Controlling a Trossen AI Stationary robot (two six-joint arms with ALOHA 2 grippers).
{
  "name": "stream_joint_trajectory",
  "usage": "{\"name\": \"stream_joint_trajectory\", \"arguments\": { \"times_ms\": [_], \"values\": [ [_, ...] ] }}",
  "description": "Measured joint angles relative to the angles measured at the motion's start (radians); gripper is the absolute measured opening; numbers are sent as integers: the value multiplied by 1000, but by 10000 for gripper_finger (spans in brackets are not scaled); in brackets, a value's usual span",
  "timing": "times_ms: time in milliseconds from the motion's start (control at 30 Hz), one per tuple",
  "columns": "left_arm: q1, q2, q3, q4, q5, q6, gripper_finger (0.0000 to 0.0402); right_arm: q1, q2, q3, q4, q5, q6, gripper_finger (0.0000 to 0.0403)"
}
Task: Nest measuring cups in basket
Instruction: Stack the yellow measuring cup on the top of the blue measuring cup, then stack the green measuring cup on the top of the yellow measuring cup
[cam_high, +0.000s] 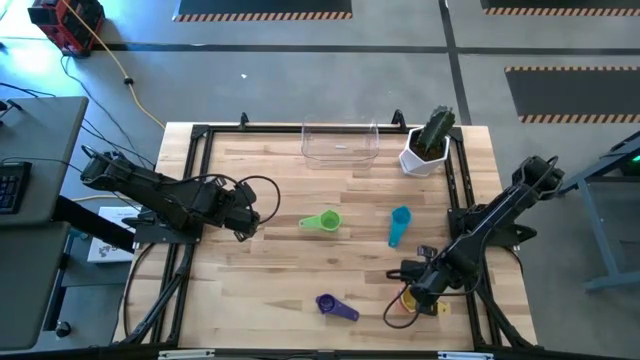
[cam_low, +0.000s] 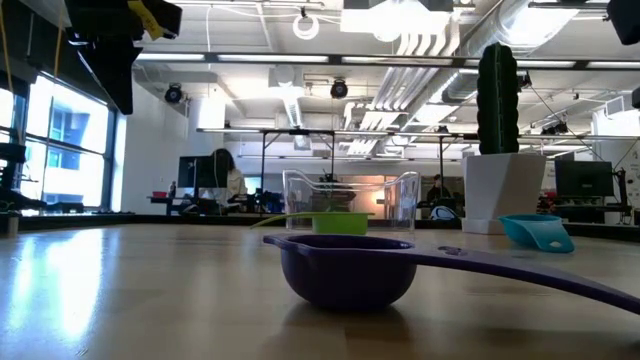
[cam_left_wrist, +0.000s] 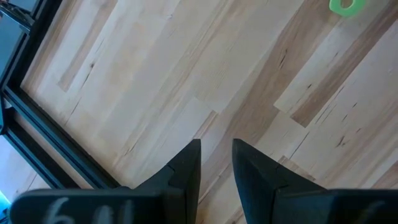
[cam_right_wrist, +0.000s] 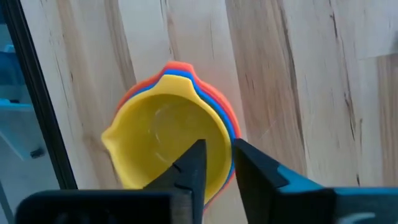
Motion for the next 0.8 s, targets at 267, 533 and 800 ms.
{"name": "stream_joint_trajectory", "arguments": {
  "times_ms": [267, 533, 800],
  "values": [
    [0, 0, 0, 18, 4, -1, 83, 0, 0, 0, 1, -41, 91, 89],
    [0, 0, 0, 233, 50, 22, 83, -3, -9, 1, 29, 9, 162, 89],
    [1, 0, 0, 311, 48, 35, 83, -51, -81, 1, 25, 60, 189, 89]
  ]
}}
